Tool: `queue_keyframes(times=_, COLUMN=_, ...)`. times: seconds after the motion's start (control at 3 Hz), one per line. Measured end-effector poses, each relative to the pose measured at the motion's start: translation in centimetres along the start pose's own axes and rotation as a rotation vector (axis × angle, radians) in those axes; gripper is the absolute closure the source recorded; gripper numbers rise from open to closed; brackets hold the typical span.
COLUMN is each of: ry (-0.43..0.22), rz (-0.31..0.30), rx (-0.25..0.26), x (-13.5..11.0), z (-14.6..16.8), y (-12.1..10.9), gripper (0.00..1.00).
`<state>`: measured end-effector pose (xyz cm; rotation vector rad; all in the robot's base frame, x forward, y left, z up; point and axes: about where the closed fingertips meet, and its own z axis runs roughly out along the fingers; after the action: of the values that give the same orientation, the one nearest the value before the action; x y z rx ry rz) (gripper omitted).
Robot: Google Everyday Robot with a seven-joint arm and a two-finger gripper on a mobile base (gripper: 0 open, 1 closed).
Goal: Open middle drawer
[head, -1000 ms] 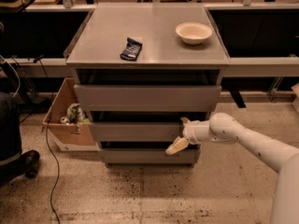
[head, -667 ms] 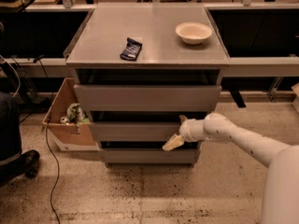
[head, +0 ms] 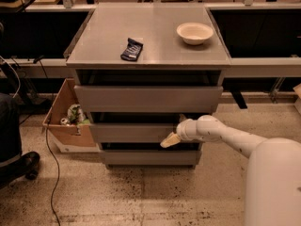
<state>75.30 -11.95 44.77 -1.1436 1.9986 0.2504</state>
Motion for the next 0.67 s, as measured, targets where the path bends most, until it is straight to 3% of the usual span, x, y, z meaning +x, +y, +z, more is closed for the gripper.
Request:
queue_keyframes(times=0.33, ry=0.01, rz=0.01, rx=0.005, x=0.74, z=1.47, y=-0.14, gripper=0.19)
queue_keyframes(times=0.67, ry=0.014, rz=0.009, rx=-0.003, x=1.01, z=1.23, y=0.25, gripper=0.46)
